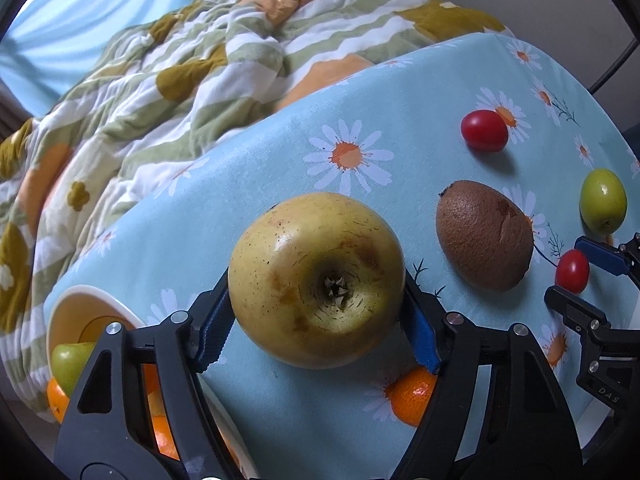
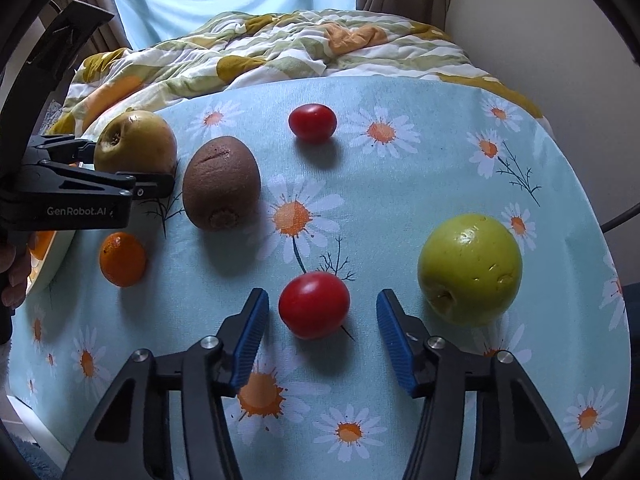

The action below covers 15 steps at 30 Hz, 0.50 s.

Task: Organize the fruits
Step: 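Grasp the yellow pear with the left gripper while the right gripper grasps a red tomato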

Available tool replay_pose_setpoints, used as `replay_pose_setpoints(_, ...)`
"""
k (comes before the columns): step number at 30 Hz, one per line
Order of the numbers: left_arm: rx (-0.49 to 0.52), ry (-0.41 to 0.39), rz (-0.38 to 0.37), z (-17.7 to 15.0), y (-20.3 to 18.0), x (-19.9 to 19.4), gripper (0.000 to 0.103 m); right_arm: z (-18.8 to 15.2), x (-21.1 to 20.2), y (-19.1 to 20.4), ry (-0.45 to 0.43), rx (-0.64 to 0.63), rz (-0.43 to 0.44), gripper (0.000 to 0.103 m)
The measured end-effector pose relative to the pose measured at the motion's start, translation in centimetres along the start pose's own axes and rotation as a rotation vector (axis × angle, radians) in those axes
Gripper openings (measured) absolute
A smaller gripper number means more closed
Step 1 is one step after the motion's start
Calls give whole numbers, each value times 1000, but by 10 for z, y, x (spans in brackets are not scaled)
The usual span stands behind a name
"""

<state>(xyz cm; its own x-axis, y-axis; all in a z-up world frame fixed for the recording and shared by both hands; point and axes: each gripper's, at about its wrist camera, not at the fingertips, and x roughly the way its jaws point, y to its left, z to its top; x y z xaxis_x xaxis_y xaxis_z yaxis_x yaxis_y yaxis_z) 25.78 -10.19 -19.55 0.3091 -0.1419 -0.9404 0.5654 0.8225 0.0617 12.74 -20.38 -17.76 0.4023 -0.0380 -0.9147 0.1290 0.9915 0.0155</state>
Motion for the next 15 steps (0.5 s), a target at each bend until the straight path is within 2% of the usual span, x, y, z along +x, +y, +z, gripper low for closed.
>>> replay_pose_setpoints(5,-20,-8,4,-2,1,-1,80,1,-1,0,-6,-24,19,31)
replay_pose_setpoints(15,-64,-45,16,-4,-1,-22,80,6,-14,-2,-39,-50,54,30)
